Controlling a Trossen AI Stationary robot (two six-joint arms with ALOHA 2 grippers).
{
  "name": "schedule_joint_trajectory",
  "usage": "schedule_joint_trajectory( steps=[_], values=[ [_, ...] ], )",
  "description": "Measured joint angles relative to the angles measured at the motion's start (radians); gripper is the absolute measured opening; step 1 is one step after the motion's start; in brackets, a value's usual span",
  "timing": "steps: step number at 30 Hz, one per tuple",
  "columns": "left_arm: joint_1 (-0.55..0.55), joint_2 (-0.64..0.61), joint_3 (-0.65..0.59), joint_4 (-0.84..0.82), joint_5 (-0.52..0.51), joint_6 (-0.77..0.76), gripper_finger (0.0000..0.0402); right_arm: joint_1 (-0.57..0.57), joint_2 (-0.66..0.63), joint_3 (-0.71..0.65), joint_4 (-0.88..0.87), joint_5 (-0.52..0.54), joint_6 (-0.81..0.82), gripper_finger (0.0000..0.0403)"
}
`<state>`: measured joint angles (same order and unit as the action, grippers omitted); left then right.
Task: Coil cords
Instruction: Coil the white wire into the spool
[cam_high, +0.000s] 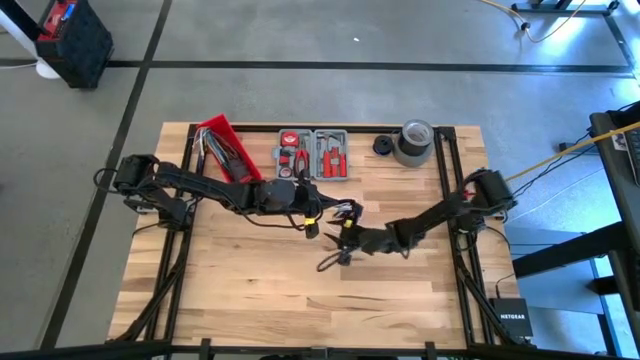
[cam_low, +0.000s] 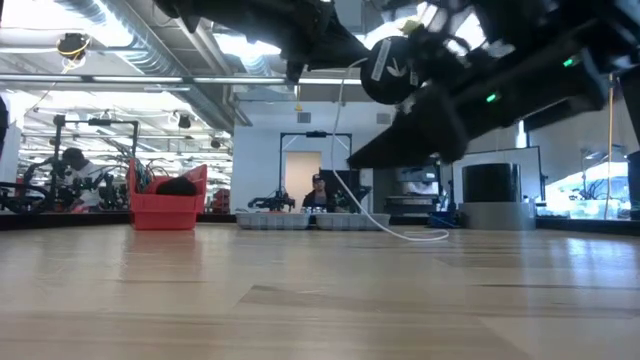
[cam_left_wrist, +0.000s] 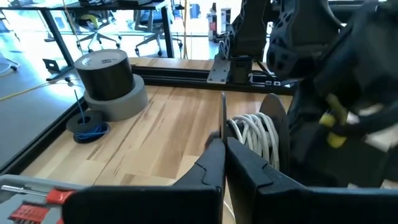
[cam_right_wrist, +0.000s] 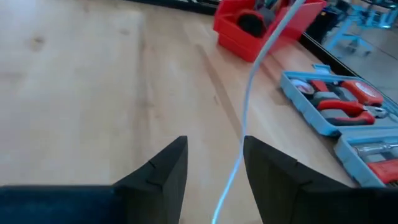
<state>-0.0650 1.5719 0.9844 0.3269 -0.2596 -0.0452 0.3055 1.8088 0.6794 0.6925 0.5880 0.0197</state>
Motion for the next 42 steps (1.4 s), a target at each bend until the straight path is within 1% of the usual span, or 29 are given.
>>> schedule_joint_trajectory(
  steps=[3,9,14,16,19,25,27,30,34,37,42],
  values=[
    [0.0,0.0,0.0,-0.003,-0.001,0.0,0.0,-0.031,0.04,0.035,-0.008,0.012,-0.014,0.0161],
    [0.001,0.0,0.0,-0.002,-0.005,0.0,0.0,-0.072,0.043,0.054,-0.012,0.008,-0.027,0.0161],
    [0.0,0.0,0.0,-0.001,0.0,0.003,0.0,-0.071,0.043,0.054,-0.016,-0.084,-0.028,0.0161],
    [0.0,0.0,0.0,-0.001,0.001,0.003,0.0,-0.07,0.043,0.054,-0.017,-0.085,-0.029,0.0154],
    [0.0,0.0,0.0,0.003,0.0,0.002,0.0,-0.078,0.043,0.054,-0.028,-0.077,-0.037,0.0124],
    [0.0,0.0,0.0,0.003,-0.002,0.004,0.0,-0.079,0.043,0.054,-0.069,-0.083,-0.056,0.0019],
    [-0.001,0.0,0.0,0.003,0.001,0.014,0.0,-0.076,0.043,0.054,-0.109,-0.083,-0.074,0.0009],
    [-0.001,0.0,0.0,0.003,0.0,0.017,0.0,-0.059,0.018,0.053,-0.182,-0.028,-0.066,0.0014],
    [-0.004,0.0,0.0,0.003,-0.002,0.018,0.0,-0.008,-0.047,0.053,-0.352,0.09,-0.048,0.0004],
    [-0.007,0.0,0.0,0.005,-0.001,0.019,0.0,0.036,-0.099,0.053,-0.5,0.176,0.007,0.0007],
    [-0.007,-0.002,0.0,0.006,-0.001,0.019,0.0,0.091,-0.162,0.053,-0.738,0.249,0.131,0.0004]
  ],
)
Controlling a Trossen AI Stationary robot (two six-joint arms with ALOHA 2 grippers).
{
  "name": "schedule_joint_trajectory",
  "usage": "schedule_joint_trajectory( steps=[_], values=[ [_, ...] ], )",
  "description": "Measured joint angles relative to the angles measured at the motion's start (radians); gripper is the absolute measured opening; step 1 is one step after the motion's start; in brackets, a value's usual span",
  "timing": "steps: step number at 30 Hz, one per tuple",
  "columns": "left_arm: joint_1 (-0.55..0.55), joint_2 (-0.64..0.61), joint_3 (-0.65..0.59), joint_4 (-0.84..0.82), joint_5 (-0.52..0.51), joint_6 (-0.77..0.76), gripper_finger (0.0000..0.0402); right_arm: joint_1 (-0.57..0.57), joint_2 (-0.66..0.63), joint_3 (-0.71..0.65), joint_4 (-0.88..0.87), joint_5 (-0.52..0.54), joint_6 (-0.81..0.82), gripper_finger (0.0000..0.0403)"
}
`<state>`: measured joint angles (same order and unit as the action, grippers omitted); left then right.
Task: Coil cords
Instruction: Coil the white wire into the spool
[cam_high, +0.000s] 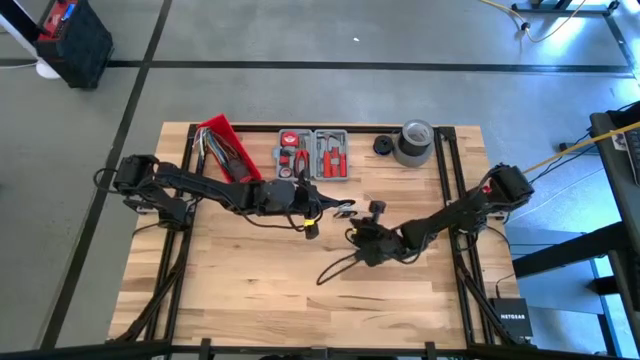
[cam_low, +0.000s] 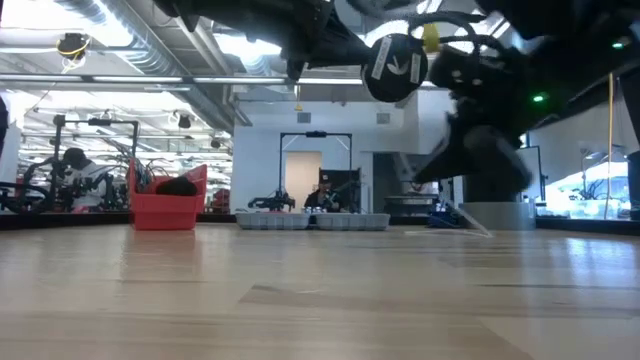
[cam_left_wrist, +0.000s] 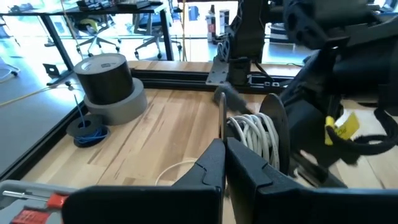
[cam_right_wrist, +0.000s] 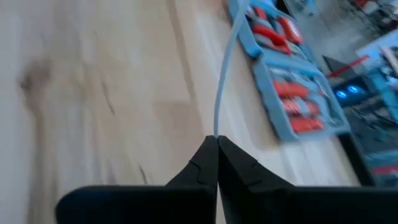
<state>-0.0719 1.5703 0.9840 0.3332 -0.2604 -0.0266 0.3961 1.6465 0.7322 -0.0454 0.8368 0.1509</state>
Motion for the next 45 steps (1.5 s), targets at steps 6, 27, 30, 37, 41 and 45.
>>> schedule_joint_trajectory(
  steps=[6,27,30,37,41,45],
  values=[
    [0.001,-0.001,0.0,-0.003,0.0,0.0,0.0,0.025,-0.075,0.0,-0.281,0.054,0.173,0.0002],
    [0.003,-0.002,0.0,-0.031,0.0,0.034,0.0,0.022,-0.489,0.0,-0.124,-0.133,0.276,0.0003],
    [0.003,-0.002,0.0,-0.033,0.0,0.034,0.0,0.018,-0.486,0.0,-0.032,-0.169,0.223,0.0003],
    [0.003,-0.002,0.0,-0.033,-0.001,0.034,0.0,-0.008,-0.48,0.0,0.109,-0.191,0.148,0.0003],
    [0.004,-0.002,0.0,-0.032,-0.001,0.034,0.0,-0.043,-0.442,-0.001,0.204,-0.268,0.118,0.0003],
    [0.007,-0.002,0.0,-0.031,-0.001,0.031,0.0,-0.081,-0.366,0.0,0.321,-0.367,0.102,0.0003]
  ],
)
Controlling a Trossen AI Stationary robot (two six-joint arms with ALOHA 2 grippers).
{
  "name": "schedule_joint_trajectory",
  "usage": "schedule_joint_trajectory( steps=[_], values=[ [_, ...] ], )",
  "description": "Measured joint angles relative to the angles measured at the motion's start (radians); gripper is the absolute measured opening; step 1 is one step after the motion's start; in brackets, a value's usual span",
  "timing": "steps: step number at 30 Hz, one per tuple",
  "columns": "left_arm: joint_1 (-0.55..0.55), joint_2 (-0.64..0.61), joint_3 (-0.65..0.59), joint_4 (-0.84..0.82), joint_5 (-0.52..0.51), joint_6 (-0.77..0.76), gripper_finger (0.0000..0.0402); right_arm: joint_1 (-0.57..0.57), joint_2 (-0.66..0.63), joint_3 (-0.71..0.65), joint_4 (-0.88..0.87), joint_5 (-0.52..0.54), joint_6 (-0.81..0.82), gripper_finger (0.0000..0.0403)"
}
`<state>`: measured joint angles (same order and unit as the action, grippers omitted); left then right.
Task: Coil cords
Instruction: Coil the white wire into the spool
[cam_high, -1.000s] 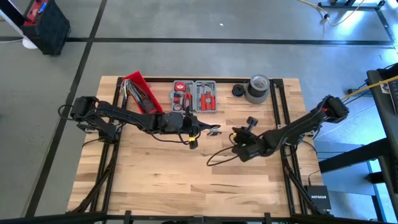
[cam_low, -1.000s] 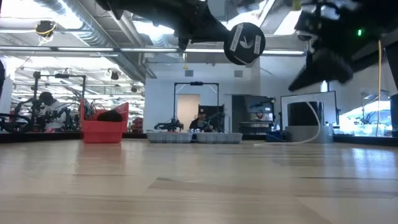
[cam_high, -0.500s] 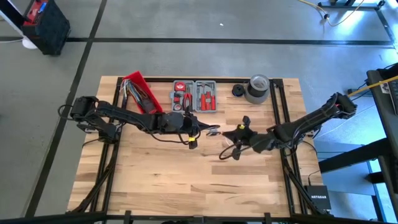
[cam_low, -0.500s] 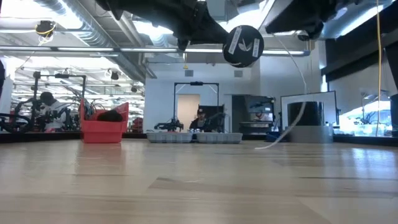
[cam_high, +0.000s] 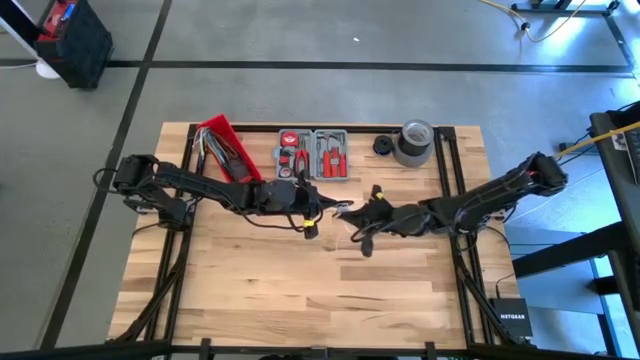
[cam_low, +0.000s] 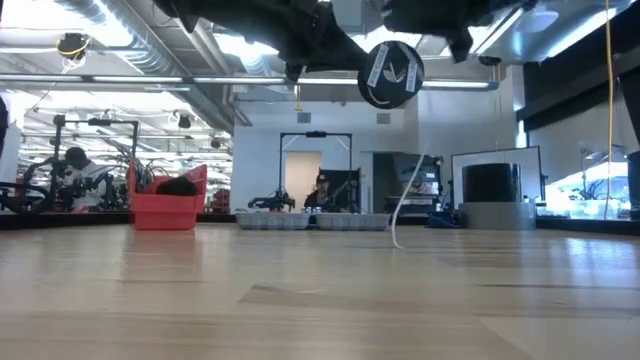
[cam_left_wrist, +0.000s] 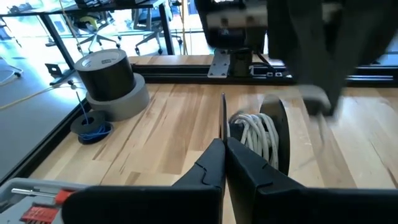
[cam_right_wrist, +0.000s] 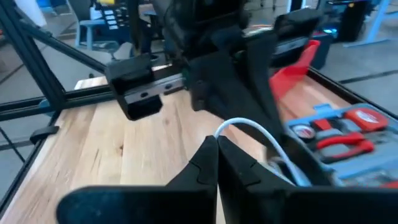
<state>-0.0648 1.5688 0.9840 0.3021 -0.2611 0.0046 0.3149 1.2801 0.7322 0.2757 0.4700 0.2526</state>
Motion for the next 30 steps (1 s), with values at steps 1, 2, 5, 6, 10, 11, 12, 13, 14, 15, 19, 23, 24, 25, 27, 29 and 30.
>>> schedule_joint_trajectory(
  steps=[1,2,5,6,10,11,12,13,14,15,19,23,24,25,27,29,30],
  values=[
    [0.001,0.0,0.0,0.0,0.0,-0.002,0.0,-0.007,0.021,0.0,0.03,-0.017,-0.008,0.0003],
    [0.001,0.0,0.0,0.0,0.0,-0.005,0.0,-0.011,0.04,0.0,0.058,-0.026,-0.021,0.0003],
    [0.001,0.0,0.0,0.0,0.0,-0.008,0.0,-0.024,0.093,0.0,0.132,-0.037,-0.034,0.0003],
    [0.001,0.0,0.0,0.0,0.0,-0.011,0.0,-0.024,0.11,0.0,0.144,-0.036,-0.043,0.0003],
    [0.001,0.0,0.0,0.002,0.0,-0.028,0.0,-0.029,0.165,0.0,0.177,-0.033,-0.073,0.0003],
    [0.001,0.0,0.0,0.005,0.0,-0.029,0.0,-0.028,0.178,0.0,0.181,-0.033,-0.097,0.0003],
    [0.001,0.0,0.0,0.008,-0.001,-0.031,0.0,-0.027,0.193,0.0,0.185,-0.035,-0.128,0.0003],
    [0.001,0.0,0.0,0.012,-0.001,-0.036,0.0,-0.027,0.209,0.0,0.187,-0.035,-0.159,0.0003],
    [0.001,0.0,0.0,0.017,-0.001,-0.045,0.0,-0.027,0.223,0.0,0.187,-0.035,-0.177,0.0003],
    [0.001,0.0,0.0,0.021,-0.001,-0.049,0.0,-0.027,0.236,0.0,0.184,-0.034,-0.182,0.0003],
    [0.001,0.0,0.0,0.027,-0.002,-0.055,0.0,-0.027,0.274,0.0,0.154,0.008,-0.208,0.0003],
    [0.001,0.0,0.0,0.029,-0.002,-0.057,0.0,-0.027,0.284,0.0,0.041,0.054,-0.224,0.0003],
    [0.001,0.0,0.0,0.027,-0.002,-0.057,0.0,-0.027,0.284,0.0,0.011,0.058,-0.211,0.0003],
    [0.001,0.001,0.0,0.025,-0.002,-0.057,0.0,-0.027,0.284,0.0,-0.019,0.061,-0.203,0.0003],
    [0.001,0.002,0.0,0.018,-0.002,-0.057,0.0,-0.027,0.284,0.0,-0.064,0.077,-0.198,0.0003],
    [0.001,0.002,0.0,0.017,-0.001,-0.057,0.0,-0.027,0.284,0.0,-0.083,0.089,-0.196,0.0003],
    [0.001,0.002,0.0,0.017,-0.002,-0.057,0.0,-0.027,0.284,0.001,-0.087,0.09,-0.196,0.0003]
  ],
)
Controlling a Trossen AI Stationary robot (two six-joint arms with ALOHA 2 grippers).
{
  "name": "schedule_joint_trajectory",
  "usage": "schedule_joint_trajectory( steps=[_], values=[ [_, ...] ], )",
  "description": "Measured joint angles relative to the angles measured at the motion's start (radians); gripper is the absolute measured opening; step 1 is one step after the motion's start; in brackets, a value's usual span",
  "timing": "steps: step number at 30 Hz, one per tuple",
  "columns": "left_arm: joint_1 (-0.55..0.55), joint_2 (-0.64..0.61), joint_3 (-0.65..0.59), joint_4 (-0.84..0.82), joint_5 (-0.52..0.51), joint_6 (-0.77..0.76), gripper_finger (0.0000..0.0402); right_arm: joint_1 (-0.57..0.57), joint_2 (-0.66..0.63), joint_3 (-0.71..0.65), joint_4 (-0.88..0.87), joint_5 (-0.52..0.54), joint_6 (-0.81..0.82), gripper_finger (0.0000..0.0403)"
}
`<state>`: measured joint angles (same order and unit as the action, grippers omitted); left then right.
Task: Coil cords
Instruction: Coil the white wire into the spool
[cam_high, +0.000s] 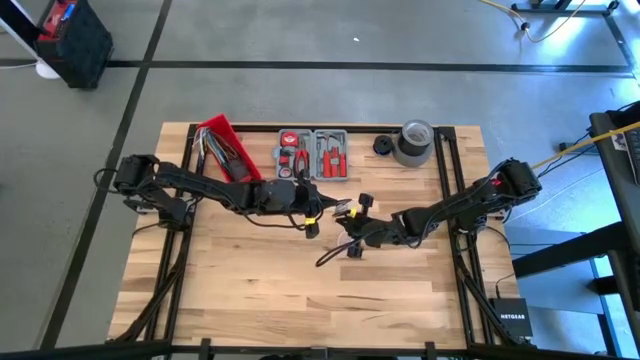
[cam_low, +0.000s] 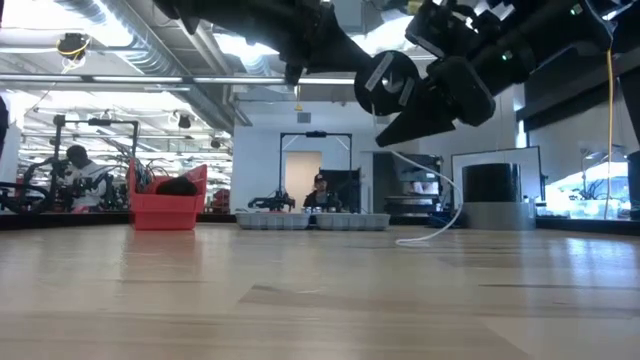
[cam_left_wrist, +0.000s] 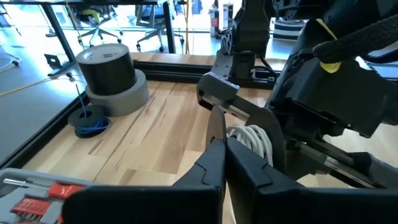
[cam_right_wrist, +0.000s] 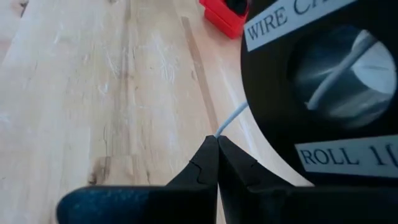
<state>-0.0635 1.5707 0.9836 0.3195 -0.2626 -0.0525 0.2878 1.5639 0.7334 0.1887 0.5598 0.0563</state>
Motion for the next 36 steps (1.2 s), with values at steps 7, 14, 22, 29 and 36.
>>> schedule_joint_trajectory(
  steps=[7,14,22,29,36],
  values=[
    [0.0,0.0,0.0,0.003,0.0,0.0,0.0,-0.002,-0.009,0.011,-0.044,0.035,0.093,0.0012],
    [-0.001,-0.002,0.001,0.003,0.004,0.002,0.0,0.001,-0.1,0.093,-0.323,-0.013,0.108,0.0091],
    [-0.002,-0.002,0.001,-0.001,0.003,0.002,0.0,0.018,-0.196,0.1,-0.562,-0.126,0.18,0.0143],
    [-0.001,-0.002,0.001,-0.002,0.002,0.003,0.0,0.101,-0.192,-0.025,-0.326,-0.114,0.181,0.0145],
    [-0.001,-0.002,0.001,-0.001,0.001,0.003,0.0,0.16,-0.151,-0.18,0.165,-0.137,0.145,0.0145]
  ],
)
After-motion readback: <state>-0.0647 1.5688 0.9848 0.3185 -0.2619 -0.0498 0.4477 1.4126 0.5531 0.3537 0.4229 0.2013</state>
